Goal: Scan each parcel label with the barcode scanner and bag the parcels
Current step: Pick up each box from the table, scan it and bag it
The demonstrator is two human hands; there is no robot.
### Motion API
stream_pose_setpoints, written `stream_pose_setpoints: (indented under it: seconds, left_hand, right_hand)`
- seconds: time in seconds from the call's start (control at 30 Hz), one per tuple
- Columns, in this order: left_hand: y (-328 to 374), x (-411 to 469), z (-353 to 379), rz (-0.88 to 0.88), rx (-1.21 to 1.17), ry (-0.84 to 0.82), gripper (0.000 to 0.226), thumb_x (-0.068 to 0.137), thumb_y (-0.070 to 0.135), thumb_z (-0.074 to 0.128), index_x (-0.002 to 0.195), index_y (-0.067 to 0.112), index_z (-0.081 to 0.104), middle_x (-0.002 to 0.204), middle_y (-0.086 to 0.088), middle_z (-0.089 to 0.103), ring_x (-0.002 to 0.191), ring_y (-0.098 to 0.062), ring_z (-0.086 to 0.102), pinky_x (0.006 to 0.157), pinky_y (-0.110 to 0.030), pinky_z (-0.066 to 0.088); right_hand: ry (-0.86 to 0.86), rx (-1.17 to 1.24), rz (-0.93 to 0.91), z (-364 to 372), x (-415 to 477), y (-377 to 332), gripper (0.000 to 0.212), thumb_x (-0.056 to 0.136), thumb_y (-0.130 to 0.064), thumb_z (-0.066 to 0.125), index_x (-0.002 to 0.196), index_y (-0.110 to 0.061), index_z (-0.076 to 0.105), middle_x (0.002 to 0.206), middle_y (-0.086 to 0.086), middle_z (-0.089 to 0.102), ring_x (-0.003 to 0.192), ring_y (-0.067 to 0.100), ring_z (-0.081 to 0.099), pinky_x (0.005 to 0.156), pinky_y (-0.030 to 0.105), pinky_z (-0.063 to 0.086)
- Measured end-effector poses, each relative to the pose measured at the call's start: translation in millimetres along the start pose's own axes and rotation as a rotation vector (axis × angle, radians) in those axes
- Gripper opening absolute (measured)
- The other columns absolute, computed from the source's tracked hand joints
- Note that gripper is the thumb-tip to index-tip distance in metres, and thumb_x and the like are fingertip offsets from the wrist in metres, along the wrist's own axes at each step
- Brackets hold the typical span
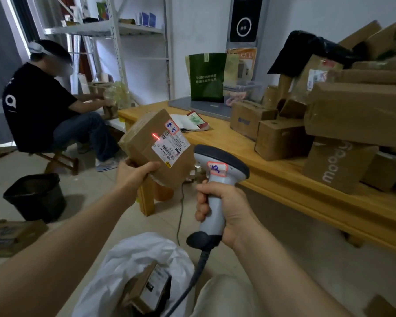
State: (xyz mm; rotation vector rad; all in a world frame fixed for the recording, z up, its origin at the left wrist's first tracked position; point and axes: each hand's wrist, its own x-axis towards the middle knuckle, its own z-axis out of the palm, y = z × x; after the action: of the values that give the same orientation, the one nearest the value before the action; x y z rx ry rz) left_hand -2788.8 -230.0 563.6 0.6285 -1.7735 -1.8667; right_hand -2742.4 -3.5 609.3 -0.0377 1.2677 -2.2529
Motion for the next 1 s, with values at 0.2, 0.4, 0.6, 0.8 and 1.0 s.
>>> stream_pose_setpoints:
  seconds: [0.2,0.4,0.6,0.8,1.0]
  left_hand:
    - [-9.2,1.1,-0.5,-0.008,-0.01,0.015,0.068,0.07,0.014,0.081,0.129,0.012,0.048,0.118,-0.002,0.06,0.112,-0.022,0.057,0.098,-0.04,0.048]
    - [-15.2,4.8,-2.7,-0.026,-0.002,0.014,0.064,0.069,0.015,0.083,0.124,0.015,0.05,0.121,-0.004,0.063,0.113,-0.022,0.059,0.099,-0.042,0.049]
    - [-22.0,5.1,-1.7,-0.023,0.005,0.005,0.063,0.069,0.014,0.082,0.125,0.012,0.053,0.118,-0.004,0.064,0.11,-0.022,0.06,0.097,-0.04,0.051]
    - [-42.2,-1.0,-16.4,-0.065,0.129,0.038,0.054,0.073,0.023,0.081,0.118,0.011,0.053,0.108,-0.001,0.062,0.095,-0.015,0.061,0.076,-0.026,0.049]
    - [-126.4,-31.2,-76.5,-0.424,0.612,-0.058,0.029,0.075,0.035,0.078,0.085,0.019,0.057,0.1,-0.009,0.061,0.092,-0.025,0.058,0.082,-0.034,0.049]
  right_hand:
    - [-0.029,0.034,0.069,0.7,4.3,10.0,0.021,0.081,0.005,0.057,0.066,-0.008,0.05,0.052,0.008,0.046,0.034,0.013,0.037,0.037,0.02,0.036]
    - [-0.012,0.094,0.093,0.1,9.9,13.0,0.021,0.082,0.004,0.055,0.067,-0.009,0.048,0.049,0.005,0.046,0.033,0.011,0.037,0.037,0.017,0.035]
    - [-0.018,0.099,0.115,-4.5,14.7,18.9,0.021,0.081,0.003,0.056,0.066,-0.01,0.048,0.051,0.005,0.047,0.034,0.011,0.038,0.037,0.018,0.036]
    - [0.01,0.075,0.13,-13.2,21.3,29.6,0.017,0.082,0.002,0.058,0.07,-0.008,0.051,0.054,0.007,0.048,0.034,0.011,0.039,0.037,0.018,0.037]
    - [0.083,0.098,0.34,-34.5,40.7,68.1,0.015,0.085,-0.001,0.056,0.073,-0.006,0.051,0.052,0.006,0.049,0.033,0.011,0.04,0.035,0.018,0.038]
